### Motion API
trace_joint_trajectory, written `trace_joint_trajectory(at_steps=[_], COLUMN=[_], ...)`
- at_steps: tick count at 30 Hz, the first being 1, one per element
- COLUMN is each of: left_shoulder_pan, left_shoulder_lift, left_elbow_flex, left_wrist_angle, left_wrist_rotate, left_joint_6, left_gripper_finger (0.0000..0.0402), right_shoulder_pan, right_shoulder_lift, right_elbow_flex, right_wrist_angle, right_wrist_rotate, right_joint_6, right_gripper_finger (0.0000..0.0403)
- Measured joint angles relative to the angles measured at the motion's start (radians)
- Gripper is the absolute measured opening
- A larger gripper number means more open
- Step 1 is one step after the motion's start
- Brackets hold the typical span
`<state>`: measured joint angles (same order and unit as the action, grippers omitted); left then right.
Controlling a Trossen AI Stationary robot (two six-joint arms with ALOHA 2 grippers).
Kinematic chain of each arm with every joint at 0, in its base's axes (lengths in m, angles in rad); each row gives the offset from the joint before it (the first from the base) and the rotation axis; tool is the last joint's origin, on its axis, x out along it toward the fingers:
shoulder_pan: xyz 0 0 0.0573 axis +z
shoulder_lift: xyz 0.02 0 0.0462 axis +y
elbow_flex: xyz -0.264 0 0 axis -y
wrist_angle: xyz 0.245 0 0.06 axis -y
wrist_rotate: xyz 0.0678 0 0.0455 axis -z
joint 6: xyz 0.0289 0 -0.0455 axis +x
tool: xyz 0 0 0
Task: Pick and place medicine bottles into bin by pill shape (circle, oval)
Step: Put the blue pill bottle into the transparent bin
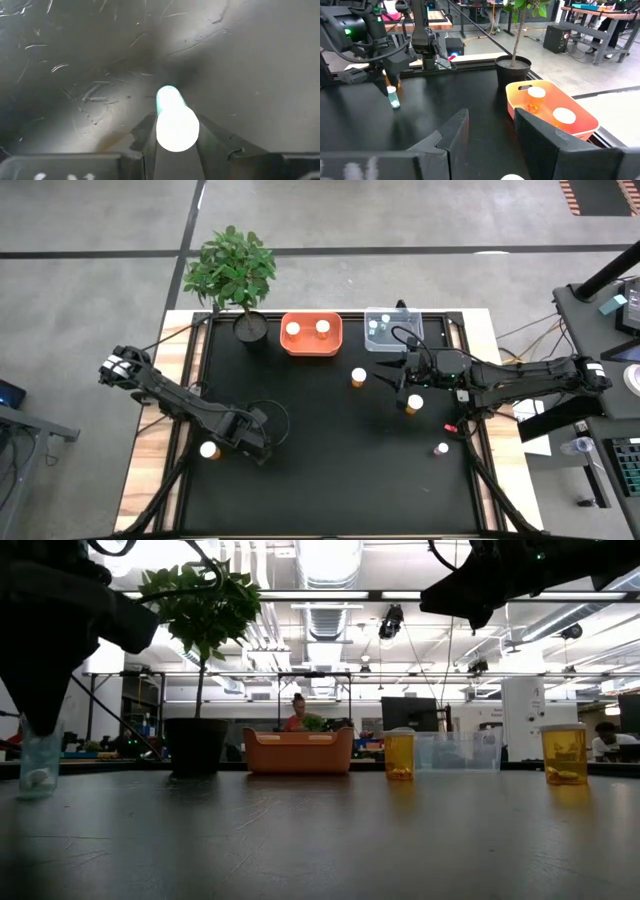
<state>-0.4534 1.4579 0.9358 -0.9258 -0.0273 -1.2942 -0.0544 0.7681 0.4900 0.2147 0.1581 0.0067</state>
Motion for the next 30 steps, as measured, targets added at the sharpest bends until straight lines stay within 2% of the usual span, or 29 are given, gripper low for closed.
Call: trace_joint_trajectory(at_steps=[9,14,16,19,24,30], left_shoulder_pan=[0.014,0.044,0.061,0.088,0.125,0.167], left_shoulder_lift=[0.000,-0.001,-0.002,-0.002,-0.002,0.011], left_elbow_flex=[0.104,0.197,0.227,0.255,0.241,0.233], left_wrist_angle=[0.000,0.005,0.028,0.104,0.371,0.534], left_wrist_rotate=[-0.013,-0.087,-0.123,-0.180,-0.265,-0.318], left_joint_6=[0.051,0.166,0.225,0.339,0.585,0.764], left_gripper_finger=[0.0106,0.0099,0.0099,0.0099,0.0098,0.0098], right_shoulder_pan=[0.000,0.000,0.000,0.003,0.035,0.081], right_shoulder_lift=[0.000,0.033,0.066,0.135,0.269,0.411], right_elbow_flex=[0.000,-0.001,0.003,0.038,0.116,0.217], right_wrist_angle=[-0.017,-0.095,-0.088,-0.063,-0.060,-0.044], right_wrist_rotate=[0.000,-0.018,-0.061,-0.134,-0.156,-0.287], right_joint_6=[0.004,0.004,-0.002,-0.014,-0.035,-0.058], right_gripper_finger=[0.0150,0.0156,0.0166,0.0188,0.0220,0.0230])
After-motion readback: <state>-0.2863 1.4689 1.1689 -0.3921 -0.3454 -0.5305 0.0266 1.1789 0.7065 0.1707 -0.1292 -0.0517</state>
